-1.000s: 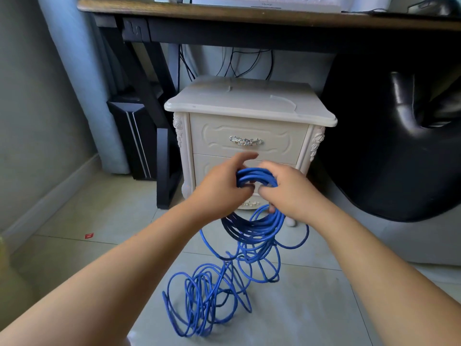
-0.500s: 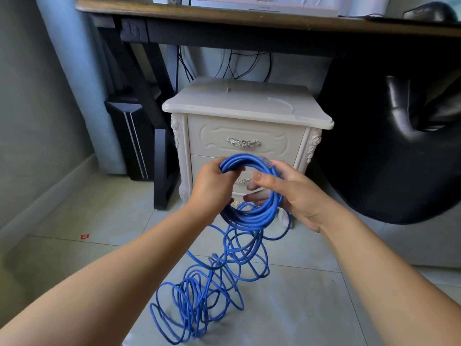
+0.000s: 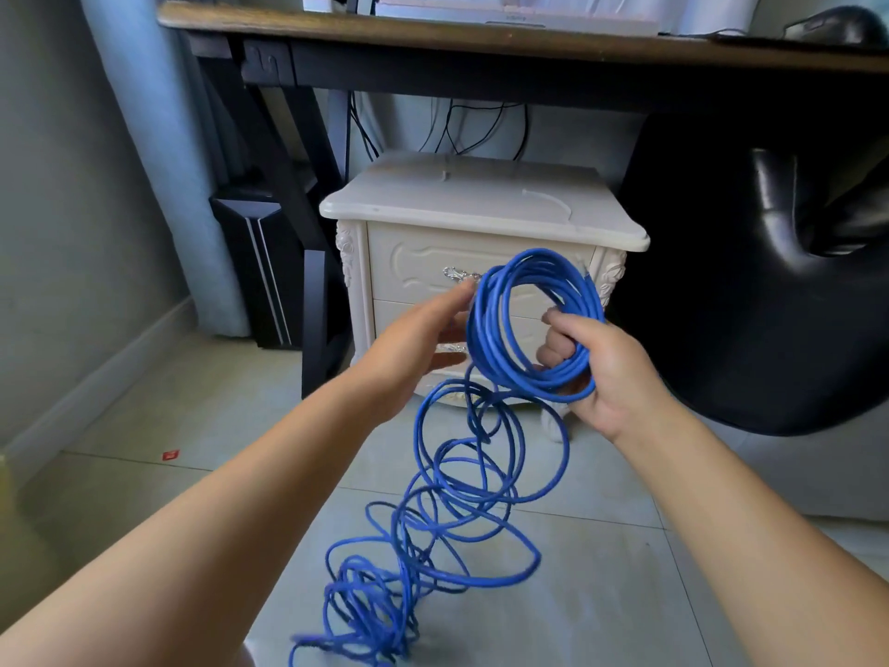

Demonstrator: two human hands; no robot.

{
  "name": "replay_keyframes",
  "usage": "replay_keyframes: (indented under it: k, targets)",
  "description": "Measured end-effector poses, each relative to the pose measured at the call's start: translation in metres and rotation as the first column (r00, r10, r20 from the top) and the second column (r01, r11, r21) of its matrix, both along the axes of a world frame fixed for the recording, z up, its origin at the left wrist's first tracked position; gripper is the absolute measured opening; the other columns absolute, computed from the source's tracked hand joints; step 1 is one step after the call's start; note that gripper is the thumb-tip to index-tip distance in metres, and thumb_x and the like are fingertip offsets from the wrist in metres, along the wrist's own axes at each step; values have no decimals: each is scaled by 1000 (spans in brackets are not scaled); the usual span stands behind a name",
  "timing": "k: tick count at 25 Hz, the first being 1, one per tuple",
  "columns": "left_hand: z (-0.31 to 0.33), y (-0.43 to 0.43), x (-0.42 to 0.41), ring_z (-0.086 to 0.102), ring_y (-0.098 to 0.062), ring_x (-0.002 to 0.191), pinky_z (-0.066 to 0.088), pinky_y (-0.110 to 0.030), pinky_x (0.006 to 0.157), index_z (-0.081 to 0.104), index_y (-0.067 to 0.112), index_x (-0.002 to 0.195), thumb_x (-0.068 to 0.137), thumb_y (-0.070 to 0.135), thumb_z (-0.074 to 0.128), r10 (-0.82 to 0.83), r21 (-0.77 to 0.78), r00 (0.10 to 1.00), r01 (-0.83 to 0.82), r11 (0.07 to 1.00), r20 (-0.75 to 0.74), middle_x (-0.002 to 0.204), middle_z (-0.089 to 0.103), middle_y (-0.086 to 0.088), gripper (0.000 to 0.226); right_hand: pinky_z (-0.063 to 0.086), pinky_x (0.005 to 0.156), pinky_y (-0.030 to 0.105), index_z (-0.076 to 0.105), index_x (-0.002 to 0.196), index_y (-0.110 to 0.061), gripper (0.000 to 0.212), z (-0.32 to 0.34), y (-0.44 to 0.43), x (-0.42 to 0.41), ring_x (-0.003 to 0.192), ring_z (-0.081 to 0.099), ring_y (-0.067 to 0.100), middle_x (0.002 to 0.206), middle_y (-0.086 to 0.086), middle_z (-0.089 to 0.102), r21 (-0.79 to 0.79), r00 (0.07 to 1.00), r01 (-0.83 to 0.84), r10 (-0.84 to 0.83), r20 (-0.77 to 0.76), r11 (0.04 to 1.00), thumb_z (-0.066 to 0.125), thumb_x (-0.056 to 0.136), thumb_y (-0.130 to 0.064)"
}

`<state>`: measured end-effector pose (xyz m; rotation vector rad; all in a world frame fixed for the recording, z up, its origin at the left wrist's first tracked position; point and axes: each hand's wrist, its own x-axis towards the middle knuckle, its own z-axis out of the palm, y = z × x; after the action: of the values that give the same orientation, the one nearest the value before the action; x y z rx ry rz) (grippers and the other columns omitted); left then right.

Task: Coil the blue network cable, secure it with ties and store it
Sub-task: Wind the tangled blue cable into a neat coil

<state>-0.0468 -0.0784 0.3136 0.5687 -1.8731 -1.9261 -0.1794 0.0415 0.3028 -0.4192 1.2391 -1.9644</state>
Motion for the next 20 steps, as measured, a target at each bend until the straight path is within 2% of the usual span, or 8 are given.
replay_keyframes:
  k: [2,4,7,9,11,13,17,20]
  targets:
    - [-13,-7,3,58,-16,119,43,-32,100,62,27,123,98,24,49,-4,-158,991,25,987,133,120,67,1,29,37,43,19,46,77,-13,20,1,1,-3,41,36,9,45,-4,33,-18,999,-9,10,50,1000,49,96,-7]
    - [-28,-9,3,51,-14,124,41,-27,99,49,26,137,90,16,61,-36,-349,939,163,923,342,134,56,-2,50,36,53,19,44,74,-15,23,-1,2,-8,42,36,8,47,-5,34,-34,995,-10,14,103,999,50,96,-9]
    - [-39,-11,4,54,-12,117,43,-26,98,46,29,136,81,29,76,-104,-309,883,268,912,458,131,52,1,62,37,76,27,45,72,-15,24,-3,3,-13,43,38,8,49,-5,36,-58,984,8,3,178,998,51,95,-10]
    - [-42,-10,5,51,-8,118,40,-23,97,52,30,128,77,42,78,-136,-343,845,350,872,517,127,52,7,59,40,75,26,44,71,-15,25,-1,4,-14,42,39,7,48,-5,37,-72,977,41,-25,213,997,50,95,-9]
    - [-49,-9,5,50,-8,118,36,-21,97,58,30,121,74,51,78,-108,-453,801,438,776,589,122,52,10,55,42,70,25,44,71,-14,26,2,5,-14,39,39,5,44,-6,38,-83,967,85,-62,245,993,48,96,-7]
    - [-55,-6,3,51,-10,115,36,-20,96,58,33,118,72,51,80,-87,-520,789,479,707,608,121,49,9,54,45,69,25,43,71,-14,27,5,7,-13,39,39,5,43,-6,38,-93,958,128,-99,268,987,48,96,-7]
    - [-69,-14,2,54,-12,111,42,-23,96,59,30,122,75,30,81,-15,-635,831,436,637,555,121,53,5,52,51,79,30,44,73,-14,25,10,13,-16,39,41,6,44,-6,37,-108,933,213,-169,316,971,48,95,-3]
    - [-75,-17,-2,59,-14,95,47,-25,83,65,25,114,80,29,77,78,-729,868,360,582,491,101,59,5,37,52,87,33,46,75,-13,22,11,17,-17,48,40,7,45,-5,38,-114,919,237,-184,350,965,49,95,-2]
